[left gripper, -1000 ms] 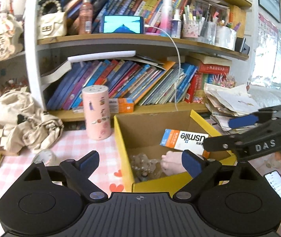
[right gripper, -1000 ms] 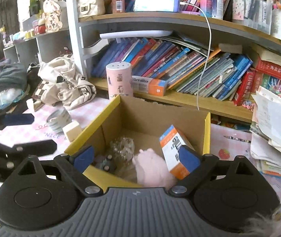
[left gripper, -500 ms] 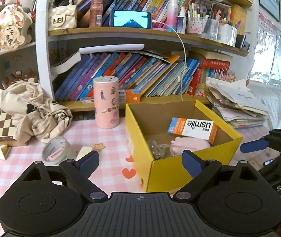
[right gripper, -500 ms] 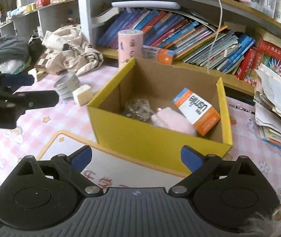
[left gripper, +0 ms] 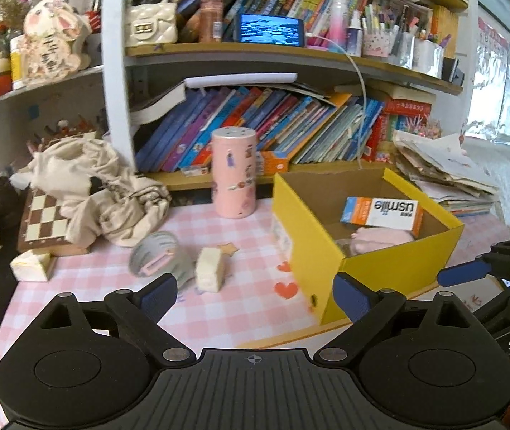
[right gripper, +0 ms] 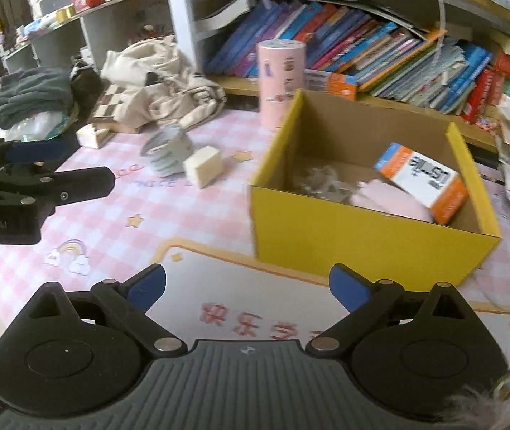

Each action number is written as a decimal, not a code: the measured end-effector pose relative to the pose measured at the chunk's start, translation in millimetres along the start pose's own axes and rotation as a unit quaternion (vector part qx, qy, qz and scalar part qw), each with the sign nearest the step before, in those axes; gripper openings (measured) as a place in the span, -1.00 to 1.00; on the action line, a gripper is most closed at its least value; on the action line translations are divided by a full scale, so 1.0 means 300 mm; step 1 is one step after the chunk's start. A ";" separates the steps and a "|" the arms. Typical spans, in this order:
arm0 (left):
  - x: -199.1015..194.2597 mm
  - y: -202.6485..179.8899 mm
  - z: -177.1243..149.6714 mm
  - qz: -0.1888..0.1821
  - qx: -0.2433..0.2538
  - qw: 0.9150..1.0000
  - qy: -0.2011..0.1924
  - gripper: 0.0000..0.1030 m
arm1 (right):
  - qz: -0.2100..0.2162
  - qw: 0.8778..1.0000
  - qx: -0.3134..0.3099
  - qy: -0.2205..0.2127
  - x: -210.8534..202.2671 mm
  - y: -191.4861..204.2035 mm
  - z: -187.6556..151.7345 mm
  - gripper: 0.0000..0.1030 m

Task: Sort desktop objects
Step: 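Lift both tools out of the yellow box back over the desk, then move left tool to the clear tape roll while right tool approaches the white foam block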

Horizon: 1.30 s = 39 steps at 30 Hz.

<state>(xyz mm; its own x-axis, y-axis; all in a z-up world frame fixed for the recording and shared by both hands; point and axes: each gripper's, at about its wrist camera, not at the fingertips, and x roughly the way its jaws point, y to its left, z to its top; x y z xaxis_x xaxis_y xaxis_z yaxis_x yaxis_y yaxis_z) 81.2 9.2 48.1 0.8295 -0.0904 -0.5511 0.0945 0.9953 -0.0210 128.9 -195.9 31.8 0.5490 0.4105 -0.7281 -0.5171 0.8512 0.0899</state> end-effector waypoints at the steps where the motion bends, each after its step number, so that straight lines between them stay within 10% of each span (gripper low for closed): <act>1: -0.005 0.016 -0.004 0.002 -0.001 1.000 0.001 0.86 | 0.002 1.000 -0.003 0.001 0.008 0.021 0.004 0.92; 39: 0.050 0.378 -0.055 0.003 -0.028 1.000 0.005 0.86 | -0.012 1.000 -0.001 -0.018 0.239 0.323 0.130 0.92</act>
<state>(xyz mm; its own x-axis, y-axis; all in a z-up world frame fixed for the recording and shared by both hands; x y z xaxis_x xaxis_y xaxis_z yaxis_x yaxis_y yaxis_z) 95.2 121.1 23.6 0.8246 -0.0846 -0.5593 0.0585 0.9962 -0.0644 143.7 -71.3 14.7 0.5843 0.4017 -0.7052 -0.5048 0.8602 0.0718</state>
